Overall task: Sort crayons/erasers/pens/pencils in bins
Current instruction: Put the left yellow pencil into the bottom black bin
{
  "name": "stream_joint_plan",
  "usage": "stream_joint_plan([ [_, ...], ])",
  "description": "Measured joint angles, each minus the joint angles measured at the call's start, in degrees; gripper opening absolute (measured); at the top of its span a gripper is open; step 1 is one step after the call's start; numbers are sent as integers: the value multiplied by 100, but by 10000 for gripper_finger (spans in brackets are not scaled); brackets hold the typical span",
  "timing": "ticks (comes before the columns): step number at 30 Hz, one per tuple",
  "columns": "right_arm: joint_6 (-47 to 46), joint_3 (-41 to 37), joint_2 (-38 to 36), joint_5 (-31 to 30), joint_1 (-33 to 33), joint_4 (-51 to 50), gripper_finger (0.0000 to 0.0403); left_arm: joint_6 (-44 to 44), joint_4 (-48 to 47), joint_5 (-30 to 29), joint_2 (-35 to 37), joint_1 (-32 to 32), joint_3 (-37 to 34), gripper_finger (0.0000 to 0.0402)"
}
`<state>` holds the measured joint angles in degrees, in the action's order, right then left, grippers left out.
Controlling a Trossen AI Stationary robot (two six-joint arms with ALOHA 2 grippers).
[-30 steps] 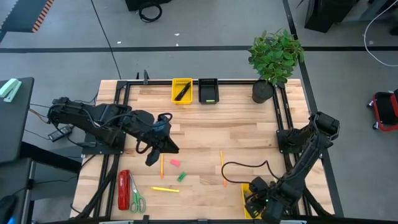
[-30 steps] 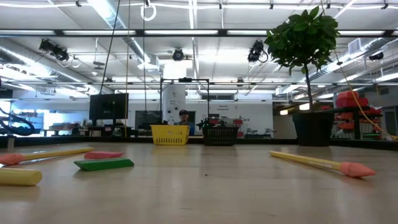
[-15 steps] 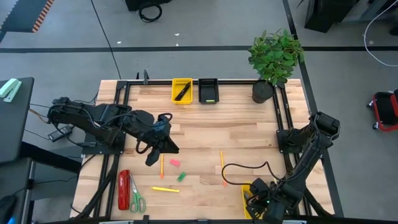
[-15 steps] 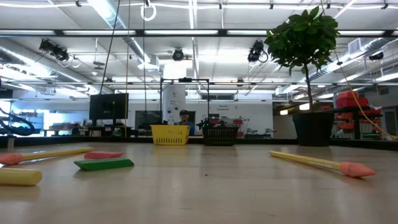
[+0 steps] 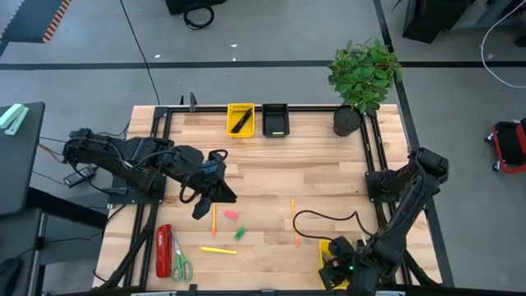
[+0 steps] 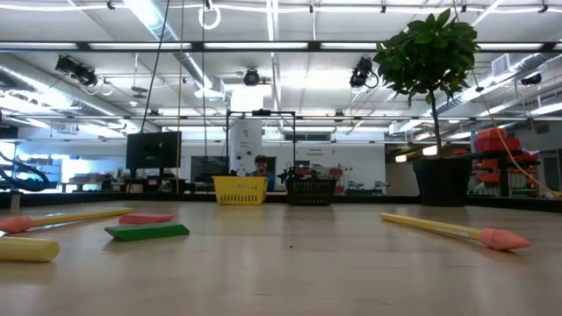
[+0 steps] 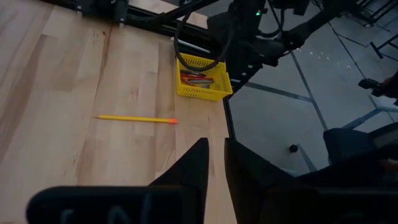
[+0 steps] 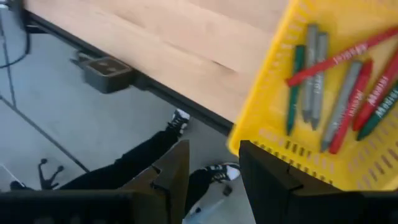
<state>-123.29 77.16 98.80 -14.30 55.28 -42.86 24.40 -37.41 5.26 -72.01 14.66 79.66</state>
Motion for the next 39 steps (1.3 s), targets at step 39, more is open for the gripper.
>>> stream_joint_plan([
  [39,1971,1105,-304,-743,-447,-1113,146,1083,4113,-1004,-398,87,-1,49],
])
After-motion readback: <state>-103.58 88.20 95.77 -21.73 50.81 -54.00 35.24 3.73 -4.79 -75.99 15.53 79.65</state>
